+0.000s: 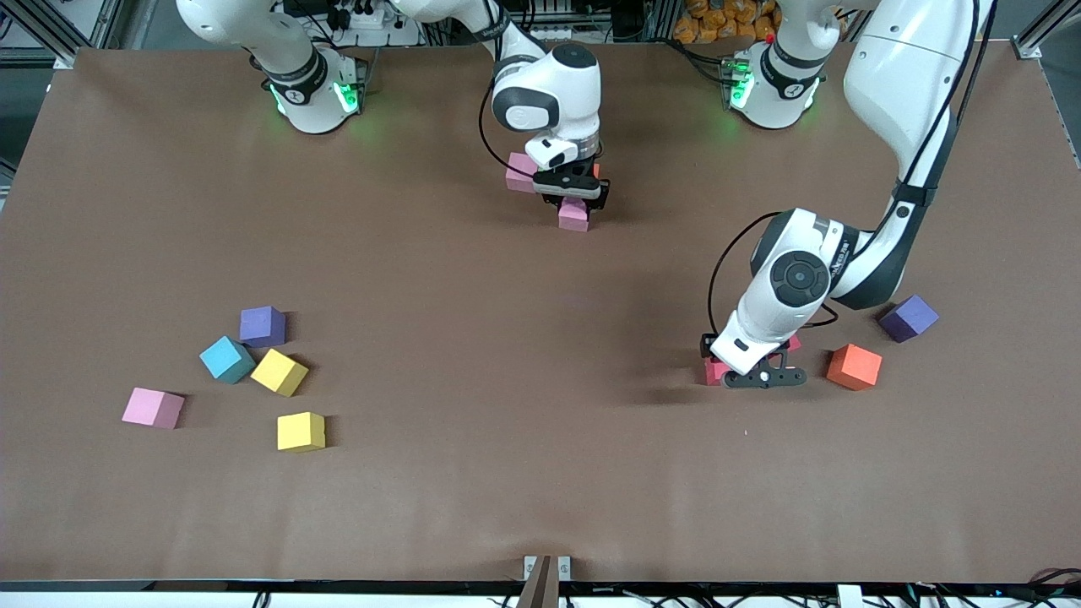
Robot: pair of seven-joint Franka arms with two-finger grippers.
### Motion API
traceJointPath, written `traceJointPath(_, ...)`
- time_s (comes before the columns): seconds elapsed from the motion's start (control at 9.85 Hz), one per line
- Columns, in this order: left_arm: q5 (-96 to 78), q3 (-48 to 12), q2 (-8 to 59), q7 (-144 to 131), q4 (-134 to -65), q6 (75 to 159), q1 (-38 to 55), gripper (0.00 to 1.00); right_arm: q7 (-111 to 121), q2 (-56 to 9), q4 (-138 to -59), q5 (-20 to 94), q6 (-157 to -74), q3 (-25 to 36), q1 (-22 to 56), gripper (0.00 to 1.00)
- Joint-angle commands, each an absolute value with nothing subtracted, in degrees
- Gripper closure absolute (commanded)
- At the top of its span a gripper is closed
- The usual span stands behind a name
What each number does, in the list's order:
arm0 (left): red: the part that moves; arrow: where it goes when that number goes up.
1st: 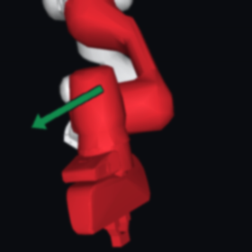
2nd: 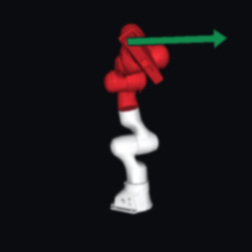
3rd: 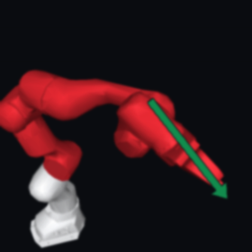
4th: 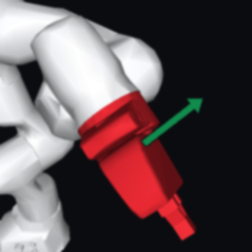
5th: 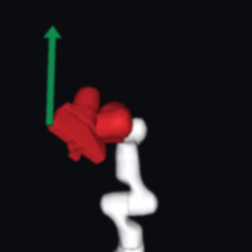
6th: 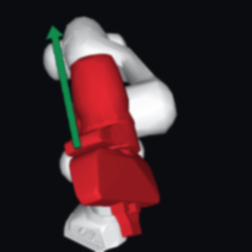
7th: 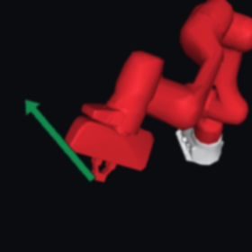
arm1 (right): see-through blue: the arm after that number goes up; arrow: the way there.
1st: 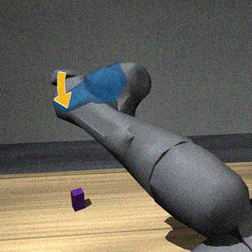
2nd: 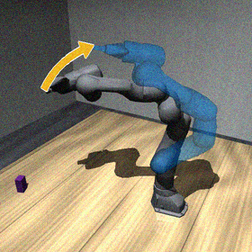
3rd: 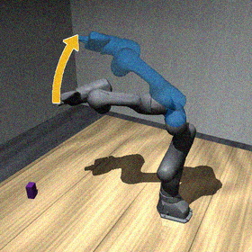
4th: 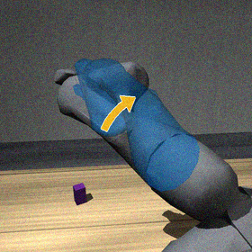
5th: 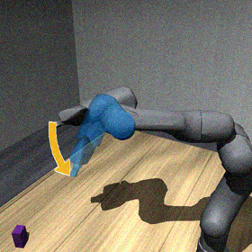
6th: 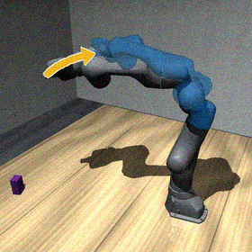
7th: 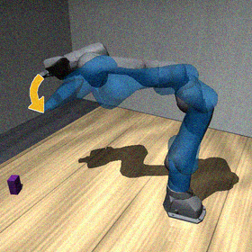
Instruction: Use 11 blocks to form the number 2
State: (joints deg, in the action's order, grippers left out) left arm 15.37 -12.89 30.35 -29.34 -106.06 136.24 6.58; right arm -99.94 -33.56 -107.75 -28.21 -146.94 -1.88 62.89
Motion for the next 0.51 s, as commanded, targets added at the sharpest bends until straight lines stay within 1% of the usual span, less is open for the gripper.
traceJointPath(0.0,16.52,-12.3,31.02,-29.53,-104.59,135.18,7.29,0.24,-103.35,-34.63,-106.61,-29.79,-146.78,-1.23,63.98,0.9)
traceJointPath(0.41,16.52,-10.99,31.82,-29.36,-104.5,135.18,7.47,0.24,-104.59,-35.07,-106.35,-29.79,-146.78,-1.23,64.77,0.9)
